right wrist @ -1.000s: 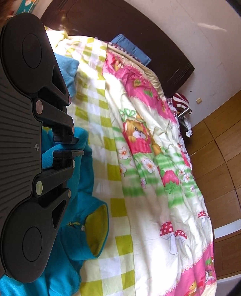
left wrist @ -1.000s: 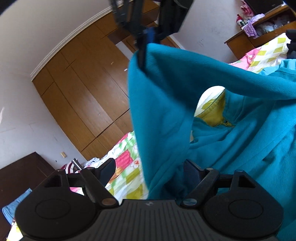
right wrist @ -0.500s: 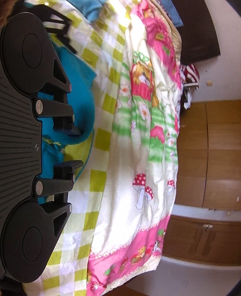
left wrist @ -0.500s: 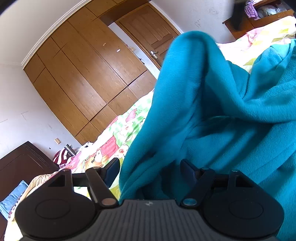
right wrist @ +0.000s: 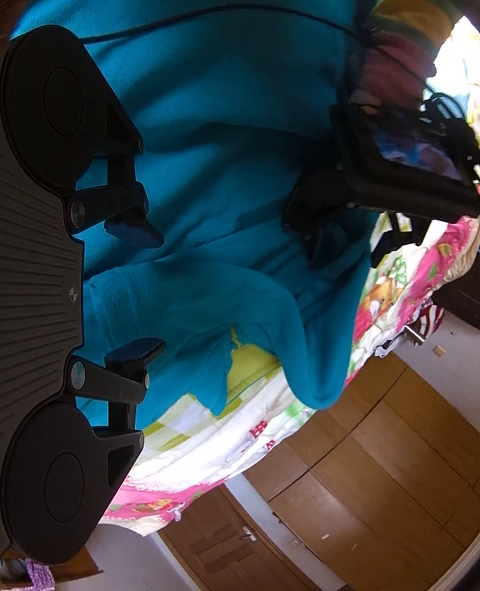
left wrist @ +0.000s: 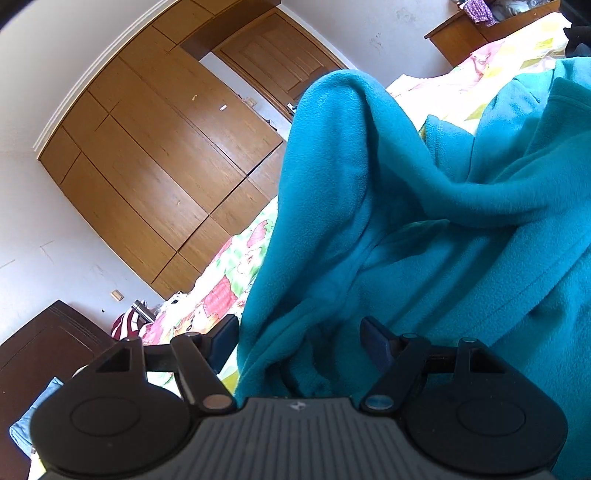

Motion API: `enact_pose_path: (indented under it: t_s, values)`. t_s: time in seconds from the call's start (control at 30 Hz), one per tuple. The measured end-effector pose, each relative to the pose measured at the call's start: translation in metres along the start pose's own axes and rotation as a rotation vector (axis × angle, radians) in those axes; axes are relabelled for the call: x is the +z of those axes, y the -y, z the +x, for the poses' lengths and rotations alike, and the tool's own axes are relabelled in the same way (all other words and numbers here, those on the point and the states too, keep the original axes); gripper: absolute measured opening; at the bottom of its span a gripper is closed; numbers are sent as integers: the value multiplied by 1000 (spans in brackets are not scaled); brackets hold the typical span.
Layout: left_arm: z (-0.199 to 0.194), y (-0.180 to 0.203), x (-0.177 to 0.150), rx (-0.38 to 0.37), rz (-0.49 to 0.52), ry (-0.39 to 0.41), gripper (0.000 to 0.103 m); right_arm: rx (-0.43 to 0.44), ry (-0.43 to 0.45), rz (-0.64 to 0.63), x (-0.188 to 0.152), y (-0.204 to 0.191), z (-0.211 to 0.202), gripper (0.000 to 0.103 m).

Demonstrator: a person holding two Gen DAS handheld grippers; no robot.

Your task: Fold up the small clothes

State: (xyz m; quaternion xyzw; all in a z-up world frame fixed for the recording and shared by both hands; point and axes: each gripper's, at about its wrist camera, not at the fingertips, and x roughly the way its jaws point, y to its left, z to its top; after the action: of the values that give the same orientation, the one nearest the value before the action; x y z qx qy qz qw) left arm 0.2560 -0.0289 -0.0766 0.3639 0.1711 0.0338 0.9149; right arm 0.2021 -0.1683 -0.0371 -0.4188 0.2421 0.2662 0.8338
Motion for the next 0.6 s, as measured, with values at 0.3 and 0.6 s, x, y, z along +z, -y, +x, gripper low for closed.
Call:
enact_pose_path:
  t_s: [0.3, 0.6]
  values:
    - [-17, -32, 5, 28, -74, 30, 86, 209, -11, 690, 16, 103, -36, 5]
    - [-54, -72, 11, 3, -143, 121, 89, 284, 356, 1041, 32, 182, -148, 4]
